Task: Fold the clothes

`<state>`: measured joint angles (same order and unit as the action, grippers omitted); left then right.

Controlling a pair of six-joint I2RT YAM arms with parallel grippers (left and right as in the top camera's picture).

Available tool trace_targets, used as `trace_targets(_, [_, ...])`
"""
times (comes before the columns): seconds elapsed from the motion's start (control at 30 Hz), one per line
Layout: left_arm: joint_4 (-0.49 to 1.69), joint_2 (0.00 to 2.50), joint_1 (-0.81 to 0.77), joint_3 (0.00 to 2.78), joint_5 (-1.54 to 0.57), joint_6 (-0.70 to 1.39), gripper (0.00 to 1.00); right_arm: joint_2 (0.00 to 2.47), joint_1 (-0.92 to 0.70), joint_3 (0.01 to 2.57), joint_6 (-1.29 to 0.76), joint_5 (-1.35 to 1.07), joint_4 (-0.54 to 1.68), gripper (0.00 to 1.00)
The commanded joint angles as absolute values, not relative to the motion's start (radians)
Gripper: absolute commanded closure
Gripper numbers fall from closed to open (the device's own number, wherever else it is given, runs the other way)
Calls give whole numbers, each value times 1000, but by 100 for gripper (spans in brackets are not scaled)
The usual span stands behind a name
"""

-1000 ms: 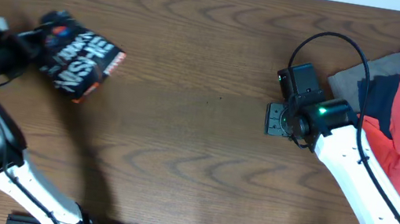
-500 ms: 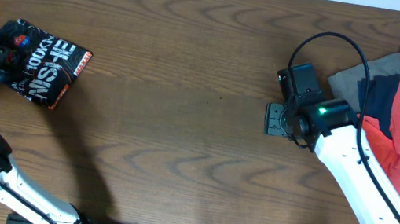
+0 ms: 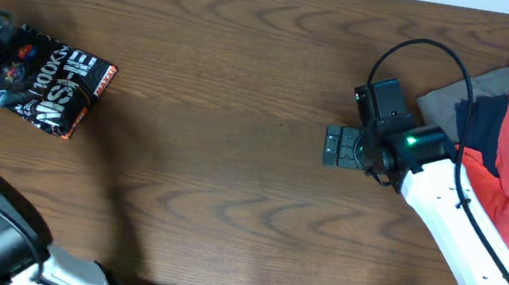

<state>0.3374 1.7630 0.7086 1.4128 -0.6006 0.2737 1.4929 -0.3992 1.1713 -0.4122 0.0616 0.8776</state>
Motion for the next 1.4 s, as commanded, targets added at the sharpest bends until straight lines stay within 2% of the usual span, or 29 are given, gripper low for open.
trace_targets(0.0, [398, 1778, 583, 1413, -504, 237, 2, 1479, -359, 1184, -441, -47, 859, 1])
trace_targets(0.43, [632, 1851, -23, 1397, -416, 97, 2, 1499, -226, 1184, -429, -79, 817, 1])
trace_targets(0.63, [912, 1889, -203, 1397, -278, 97, 2, 1541, -172, 1184, -398, -166, 943, 1])
trace_targets(0.87, [1335, 1888, -214, 1397, -264, 101, 2, 1545, -162, 1184, -394, -179, 1210, 1])
trace_targets(1.0, [1440, 1868, -209, 1397, -214, 101, 2, 1536, -162, 1183, -380, -192, 1333, 1])
trace_targets(1.17, [1391, 1726, -209, 1365, -191, 116, 2, 1450, -165, 1182, -381, -187, 1328, 1])
trace_targets(1.37, [1191, 1385, -209, 1229, -127, 148, 2, 1234, -172, 1164, -460, -60, 1190, 1])
